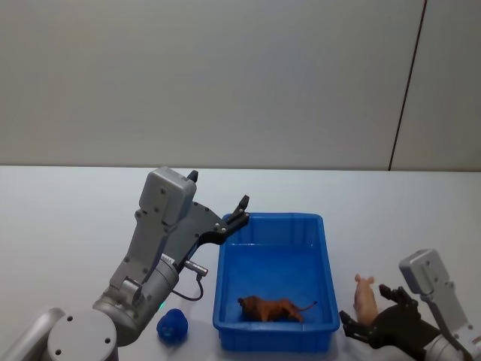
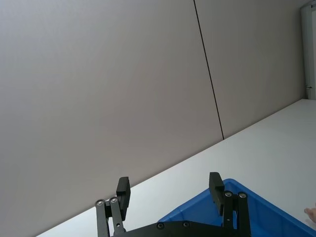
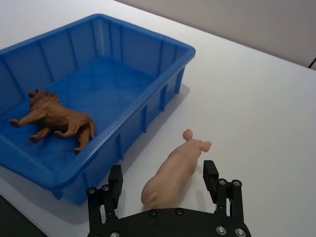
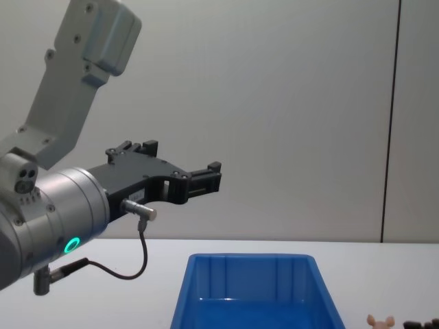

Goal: Pick up the two dolls from the table and place them into the box.

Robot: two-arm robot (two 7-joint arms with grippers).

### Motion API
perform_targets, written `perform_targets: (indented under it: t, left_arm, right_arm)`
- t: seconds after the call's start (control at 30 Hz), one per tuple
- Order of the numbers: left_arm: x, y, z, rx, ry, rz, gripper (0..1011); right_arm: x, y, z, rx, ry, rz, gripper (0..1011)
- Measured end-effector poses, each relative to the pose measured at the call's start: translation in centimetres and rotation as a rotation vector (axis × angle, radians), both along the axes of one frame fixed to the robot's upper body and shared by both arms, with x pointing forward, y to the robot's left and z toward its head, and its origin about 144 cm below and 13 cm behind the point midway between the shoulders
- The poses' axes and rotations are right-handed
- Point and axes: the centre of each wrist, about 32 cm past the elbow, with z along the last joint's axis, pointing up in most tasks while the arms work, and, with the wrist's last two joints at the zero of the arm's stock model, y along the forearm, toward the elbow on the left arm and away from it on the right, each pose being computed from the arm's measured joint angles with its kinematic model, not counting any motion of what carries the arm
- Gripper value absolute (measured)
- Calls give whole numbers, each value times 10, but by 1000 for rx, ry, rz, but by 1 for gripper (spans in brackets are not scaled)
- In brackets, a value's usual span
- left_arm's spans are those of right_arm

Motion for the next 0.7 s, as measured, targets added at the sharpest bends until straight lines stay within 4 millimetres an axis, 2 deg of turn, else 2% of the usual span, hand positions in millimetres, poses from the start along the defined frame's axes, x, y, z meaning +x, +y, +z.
perform_targets:
  t: [0.2,0.37,0.53,0.63,0.7]
  left_arm:
    - [0,0,0,0,0,0,1001]
    - [0,0,0,0,0,0,1001]
    - [0,0,0,0,0,0,1002]
    - [0,0,0,0,0,0,1001]
    - [0,0,0,0,0,0,1002]
  right_arm:
    - [0,2,-6,3,33,-4,988]
    - [0,4,-8,9,51,-14,879]
    - [1,5,-11,13,66,-30,740]
    - [1,6,-12,15,71,-42,623]
    - [2,6,-13,16,70,-50,589]
